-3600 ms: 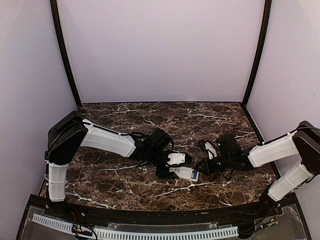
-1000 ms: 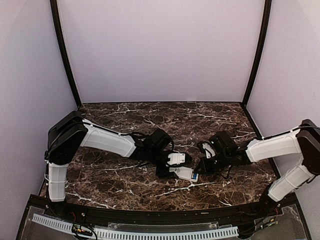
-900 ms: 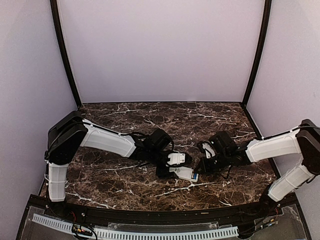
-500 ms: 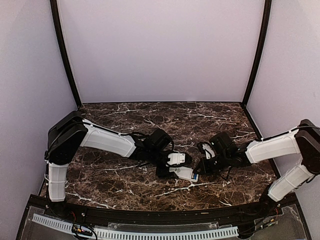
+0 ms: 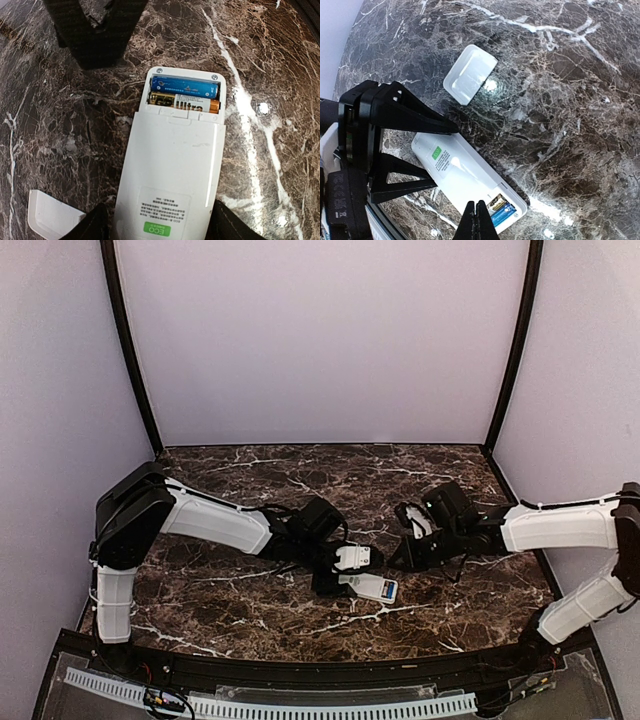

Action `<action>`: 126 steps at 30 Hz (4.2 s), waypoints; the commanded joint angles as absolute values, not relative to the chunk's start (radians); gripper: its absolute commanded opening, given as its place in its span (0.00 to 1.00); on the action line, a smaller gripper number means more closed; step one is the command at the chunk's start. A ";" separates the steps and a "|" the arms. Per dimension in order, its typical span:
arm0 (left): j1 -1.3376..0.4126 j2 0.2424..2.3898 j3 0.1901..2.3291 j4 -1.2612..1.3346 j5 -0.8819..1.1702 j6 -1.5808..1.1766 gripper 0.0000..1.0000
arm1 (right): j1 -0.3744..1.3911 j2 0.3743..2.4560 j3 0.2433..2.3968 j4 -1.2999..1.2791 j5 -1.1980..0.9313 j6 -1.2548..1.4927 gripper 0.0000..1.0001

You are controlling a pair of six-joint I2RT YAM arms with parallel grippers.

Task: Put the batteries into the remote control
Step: Load the battery into the battery compartment, then pick up the battery cover at the center of the board, then pass from the right arm to the left

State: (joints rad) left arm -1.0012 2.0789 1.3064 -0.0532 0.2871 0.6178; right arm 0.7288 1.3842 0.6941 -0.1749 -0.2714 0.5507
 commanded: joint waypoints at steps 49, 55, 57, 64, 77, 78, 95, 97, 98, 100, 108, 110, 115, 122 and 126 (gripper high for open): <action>-0.834 1.654 1.024 0.032 0.084 0.103 0.91 | 0.744 2.042 1.382 -0.469 -0.223 -0.159 0.36; -0.834 1.648 1.020 0.038 0.079 0.107 0.91 | 0.753 2.060 1.385 -0.462 -0.174 -0.160 0.18; -0.834 1.645 1.017 0.038 0.079 0.108 0.91 | 0.755 2.059 1.384 -0.458 -0.171 -0.160 0.10; -0.834 1.638 1.016 0.040 0.085 0.089 0.91 | 0.765 2.029 1.387 -0.444 -0.188 -0.129 0.00; -0.805 1.570 1.051 0.020 0.146 -0.058 0.94 | 0.760 1.719 1.276 -0.219 -0.188 0.123 0.00; -0.802 1.561 1.051 0.026 0.162 -0.067 0.95 | 0.761 1.690 1.263 -0.198 -0.172 0.140 0.00; -0.934 1.392 0.879 0.712 0.052 -0.087 0.79 | 0.831 1.360 1.023 0.280 0.080 0.744 0.00; -0.958 1.397 0.868 0.794 0.030 -0.050 0.79 | 0.857 1.340 1.023 0.311 0.132 0.738 0.00; -0.961 1.405 0.868 0.818 0.023 -0.053 0.77 | 0.868 1.332 1.023 0.324 0.149 0.733 0.00; -0.962 1.422 0.879 0.861 0.014 -0.073 0.66 | 0.887 1.324 1.028 0.334 0.171 0.721 0.00; -0.962 1.500 0.955 0.909 0.018 -0.181 0.57 | 0.942 1.328 1.044 0.347 0.217 0.677 0.00; -0.962 1.511 0.967 0.917 0.012 -0.194 0.58 | 0.950 1.328 1.044 0.346 0.228 0.669 0.00; -0.962 1.548 1.002 0.921 0.033 -0.213 0.59 | 0.959 1.333 1.047 0.355 0.238 0.661 0.00; -0.963 1.569 1.021 0.935 0.034 -0.239 0.43 | 0.978 1.354 1.049 0.365 0.254 0.646 0.00; -0.963 1.570 1.017 0.943 0.012 -0.237 0.36 | 0.986 1.360 1.052 0.369 0.259 0.638 0.00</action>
State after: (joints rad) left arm -0.9623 1.5726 0.9970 0.9058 0.0299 -0.2287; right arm 0.9699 1.3464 1.0328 0.3290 0.2371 0.6601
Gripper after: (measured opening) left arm 0.378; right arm 0.003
